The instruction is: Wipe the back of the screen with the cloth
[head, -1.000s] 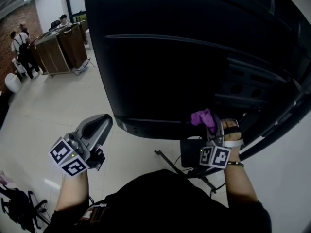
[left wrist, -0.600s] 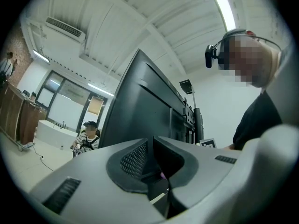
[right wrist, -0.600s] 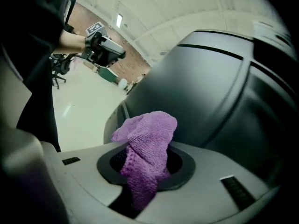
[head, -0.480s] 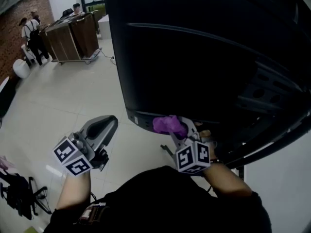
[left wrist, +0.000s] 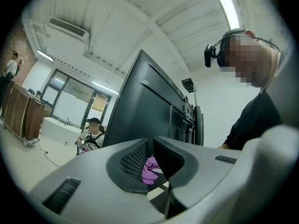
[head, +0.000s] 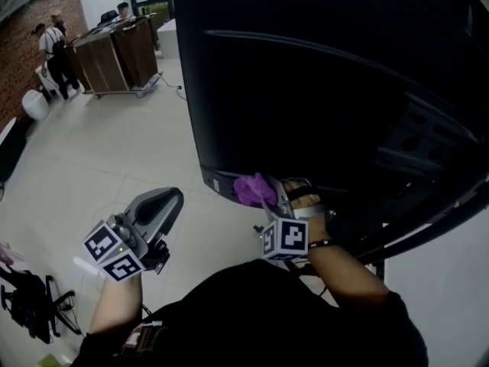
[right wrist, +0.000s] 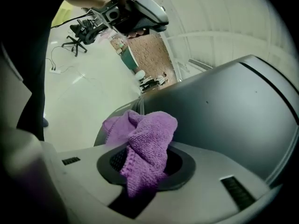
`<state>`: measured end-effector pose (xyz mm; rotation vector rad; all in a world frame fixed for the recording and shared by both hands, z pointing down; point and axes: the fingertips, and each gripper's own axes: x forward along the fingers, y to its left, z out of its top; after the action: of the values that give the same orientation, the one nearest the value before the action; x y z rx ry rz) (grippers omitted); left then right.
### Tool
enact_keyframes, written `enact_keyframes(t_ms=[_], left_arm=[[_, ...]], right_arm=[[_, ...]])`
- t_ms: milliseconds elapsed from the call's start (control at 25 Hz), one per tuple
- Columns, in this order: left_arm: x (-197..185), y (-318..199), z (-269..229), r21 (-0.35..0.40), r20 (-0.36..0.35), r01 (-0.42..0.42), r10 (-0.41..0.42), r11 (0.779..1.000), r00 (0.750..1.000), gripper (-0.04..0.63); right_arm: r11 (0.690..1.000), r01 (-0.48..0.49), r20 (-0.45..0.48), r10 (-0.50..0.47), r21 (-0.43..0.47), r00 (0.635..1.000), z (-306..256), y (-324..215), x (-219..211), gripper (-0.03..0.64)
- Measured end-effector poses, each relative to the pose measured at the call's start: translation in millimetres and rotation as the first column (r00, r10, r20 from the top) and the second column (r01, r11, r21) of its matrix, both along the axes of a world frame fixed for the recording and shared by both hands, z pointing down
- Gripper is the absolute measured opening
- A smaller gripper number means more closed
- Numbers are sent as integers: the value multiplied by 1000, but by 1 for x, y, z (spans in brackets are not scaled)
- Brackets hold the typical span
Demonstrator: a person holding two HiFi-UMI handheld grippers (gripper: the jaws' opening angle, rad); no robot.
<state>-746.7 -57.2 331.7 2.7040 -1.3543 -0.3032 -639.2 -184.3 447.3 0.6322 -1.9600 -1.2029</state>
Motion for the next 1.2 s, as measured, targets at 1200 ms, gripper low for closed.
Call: enact_keyframes(t_ms=[1200], left_arm=[[176,-29,-20,16,71,-229,228,973,971,32]], right_arm=[[694,437,657,70,-573,750,-127,98,194,107]])
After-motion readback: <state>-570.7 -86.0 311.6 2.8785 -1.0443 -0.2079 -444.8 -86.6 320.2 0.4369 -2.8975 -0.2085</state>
